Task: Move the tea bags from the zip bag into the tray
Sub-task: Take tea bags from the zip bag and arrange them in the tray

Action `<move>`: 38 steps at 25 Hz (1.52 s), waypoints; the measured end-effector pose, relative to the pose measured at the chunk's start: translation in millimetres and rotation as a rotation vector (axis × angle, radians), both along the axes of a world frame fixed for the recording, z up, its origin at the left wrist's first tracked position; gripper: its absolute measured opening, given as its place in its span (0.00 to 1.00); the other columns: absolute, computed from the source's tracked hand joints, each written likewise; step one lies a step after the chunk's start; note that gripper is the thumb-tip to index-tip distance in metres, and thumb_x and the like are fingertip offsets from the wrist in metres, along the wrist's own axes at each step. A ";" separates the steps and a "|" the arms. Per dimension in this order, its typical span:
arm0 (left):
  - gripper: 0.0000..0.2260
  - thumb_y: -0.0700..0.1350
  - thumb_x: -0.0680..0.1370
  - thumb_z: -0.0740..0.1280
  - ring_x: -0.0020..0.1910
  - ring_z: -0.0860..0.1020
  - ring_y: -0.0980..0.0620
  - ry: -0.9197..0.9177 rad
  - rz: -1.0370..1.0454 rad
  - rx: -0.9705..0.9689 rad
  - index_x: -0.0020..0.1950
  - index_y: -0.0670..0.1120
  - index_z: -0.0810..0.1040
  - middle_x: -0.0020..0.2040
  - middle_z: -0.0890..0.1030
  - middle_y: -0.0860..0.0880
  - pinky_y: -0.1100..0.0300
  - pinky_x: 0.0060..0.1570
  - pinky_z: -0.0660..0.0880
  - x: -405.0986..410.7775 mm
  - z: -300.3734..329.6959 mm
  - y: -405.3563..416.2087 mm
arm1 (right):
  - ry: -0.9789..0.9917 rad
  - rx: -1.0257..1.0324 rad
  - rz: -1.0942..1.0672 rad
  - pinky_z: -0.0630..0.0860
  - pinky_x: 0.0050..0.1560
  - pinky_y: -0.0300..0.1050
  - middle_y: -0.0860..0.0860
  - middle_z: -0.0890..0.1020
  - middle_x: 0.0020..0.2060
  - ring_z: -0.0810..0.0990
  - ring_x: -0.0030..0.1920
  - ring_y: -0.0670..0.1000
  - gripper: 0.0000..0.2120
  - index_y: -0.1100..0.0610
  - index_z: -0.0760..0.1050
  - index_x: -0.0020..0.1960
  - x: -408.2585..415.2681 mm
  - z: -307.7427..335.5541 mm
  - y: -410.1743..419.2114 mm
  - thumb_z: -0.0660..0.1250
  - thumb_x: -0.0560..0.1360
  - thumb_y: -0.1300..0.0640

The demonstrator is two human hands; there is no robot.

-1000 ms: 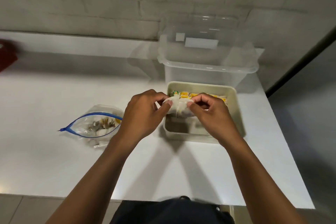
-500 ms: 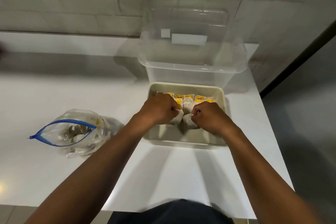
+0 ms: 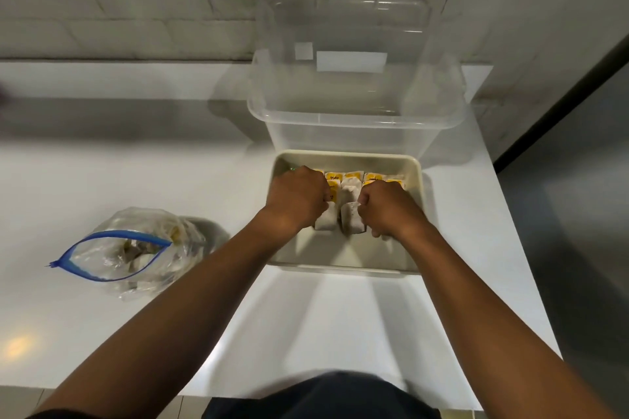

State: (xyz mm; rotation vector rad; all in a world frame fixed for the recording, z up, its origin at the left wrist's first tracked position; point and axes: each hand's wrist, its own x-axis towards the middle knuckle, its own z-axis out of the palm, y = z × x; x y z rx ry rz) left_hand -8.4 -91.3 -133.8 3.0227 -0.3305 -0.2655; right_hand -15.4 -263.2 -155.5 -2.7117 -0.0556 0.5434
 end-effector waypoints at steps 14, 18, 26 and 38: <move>0.08 0.46 0.78 0.66 0.48 0.82 0.45 -0.135 -0.074 0.240 0.52 0.52 0.84 0.49 0.83 0.49 0.58 0.38 0.70 14.4 -14.4 -13.6 | -0.047 -0.010 -0.104 0.83 0.37 0.48 0.54 0.82 0.25 0.82 0.28 0.54 0.06 0.59 0.78 0.37 5.5 -9.2 3.5 0.63 0.66 0.66; 0.09 0.46 0.78 0.64 0.47 0.83 0.45 -0.170 -0.086 0.243 0.52 0.52 0.84 0.49 0.84 0.49 0.58 0.37 0.69 14.1 -15.5 -13.0 | -0.034 0.019 -0.125 0.83 0.38 0.47 0.53 0.82 0.24 0.81 0.26 0.50 0.06 0.59 0.78 0.38 5.9 -7.8 4.7 0.62 0.67 0.66; 0.08 0.48 0.79 0.65 0.45 0.82 0.48 -0.220 -0.095 0.201 0.52 0.55 0.84 0.48 0.84 0.51 0.59 0.37 0.69 14.3 -19.3 -12.0 | 0.010 0.075 -0.190 0.82 0.35 0.42 0.52 0.80 0.21 0.79 0.21 0.48 0.09 0.61 0.78 0.37 2.4 -4.4 6.0 0.59 0.69 0.64; 0.07 0.54 0.79 0.64 0.44 0.81 0.49 -0.258 -0.018 -0.068 0.50 0.57 0.82 0.46 0.83 0.54 0.61 0.38 0.72 -10.0 4.0 4.4 | -0.187 -0.027 -0.188 0.74 0.40 0.43 0.53 0.82 0.36 0.81 0.41 0.57 0.06 0.57 0.79 0.40 -14.3 2.9 -3.9 0.65 0.72 0.56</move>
